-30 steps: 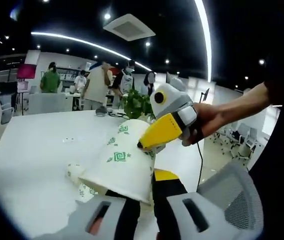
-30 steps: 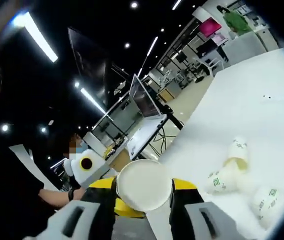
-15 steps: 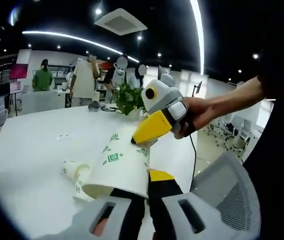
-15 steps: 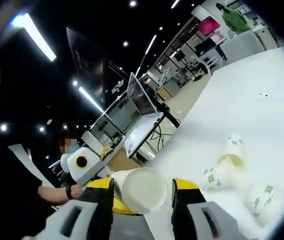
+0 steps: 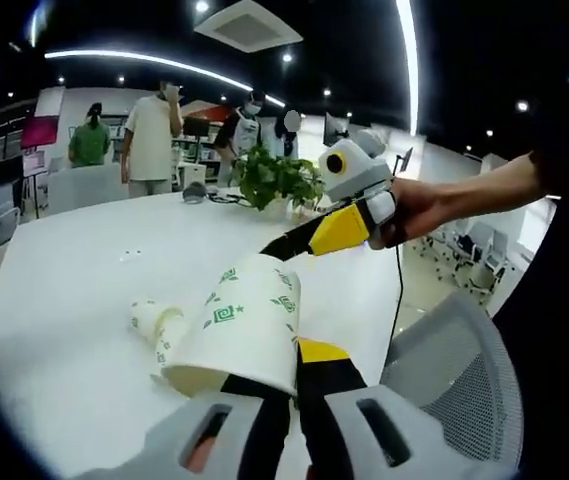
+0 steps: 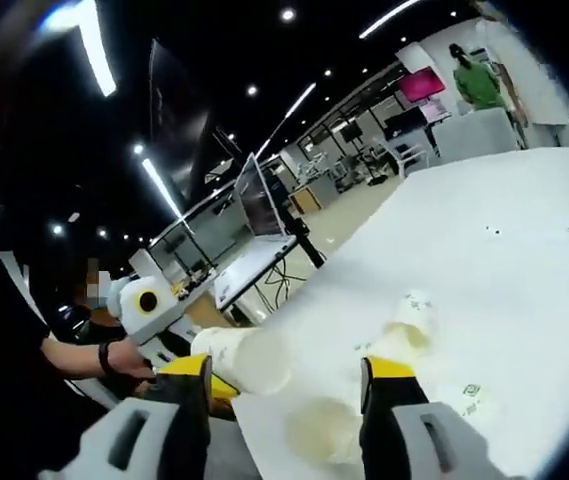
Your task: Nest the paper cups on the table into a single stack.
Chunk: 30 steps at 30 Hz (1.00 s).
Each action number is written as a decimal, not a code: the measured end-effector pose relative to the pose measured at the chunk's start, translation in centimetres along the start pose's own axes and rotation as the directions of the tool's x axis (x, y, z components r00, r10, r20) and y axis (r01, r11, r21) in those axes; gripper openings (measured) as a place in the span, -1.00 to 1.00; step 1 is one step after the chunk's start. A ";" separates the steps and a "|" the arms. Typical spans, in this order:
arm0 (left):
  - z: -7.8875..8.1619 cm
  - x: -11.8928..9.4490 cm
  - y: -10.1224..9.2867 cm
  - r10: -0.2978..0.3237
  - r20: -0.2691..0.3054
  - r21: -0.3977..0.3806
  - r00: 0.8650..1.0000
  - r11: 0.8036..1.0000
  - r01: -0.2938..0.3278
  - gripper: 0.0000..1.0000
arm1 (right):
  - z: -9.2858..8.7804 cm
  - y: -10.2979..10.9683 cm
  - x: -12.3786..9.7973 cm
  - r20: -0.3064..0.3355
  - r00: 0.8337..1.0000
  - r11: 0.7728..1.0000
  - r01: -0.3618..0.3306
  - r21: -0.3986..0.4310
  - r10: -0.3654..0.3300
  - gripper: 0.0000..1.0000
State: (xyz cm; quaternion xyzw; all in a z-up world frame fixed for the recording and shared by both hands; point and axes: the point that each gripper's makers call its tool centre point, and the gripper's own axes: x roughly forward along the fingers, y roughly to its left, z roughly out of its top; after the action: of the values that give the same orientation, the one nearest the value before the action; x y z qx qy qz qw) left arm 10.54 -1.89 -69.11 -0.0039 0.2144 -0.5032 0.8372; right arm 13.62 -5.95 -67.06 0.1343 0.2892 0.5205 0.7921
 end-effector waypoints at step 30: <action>-3.2 2.5 -0.2 -0.012 -0.275 0.042 0.961 0.999 0.025 -1.00 | -5.4 -1.8 -2.3 -0.169 0.964 0.949 0.155 -0.274 -0.206 0.33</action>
State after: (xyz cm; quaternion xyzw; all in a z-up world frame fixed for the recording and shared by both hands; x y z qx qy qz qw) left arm 10.21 -3.45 -72.81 0.0831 0.3170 -0.5115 0.7943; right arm 11.11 -9.26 -71.55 -0.0488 0.3065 0.4895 0.8149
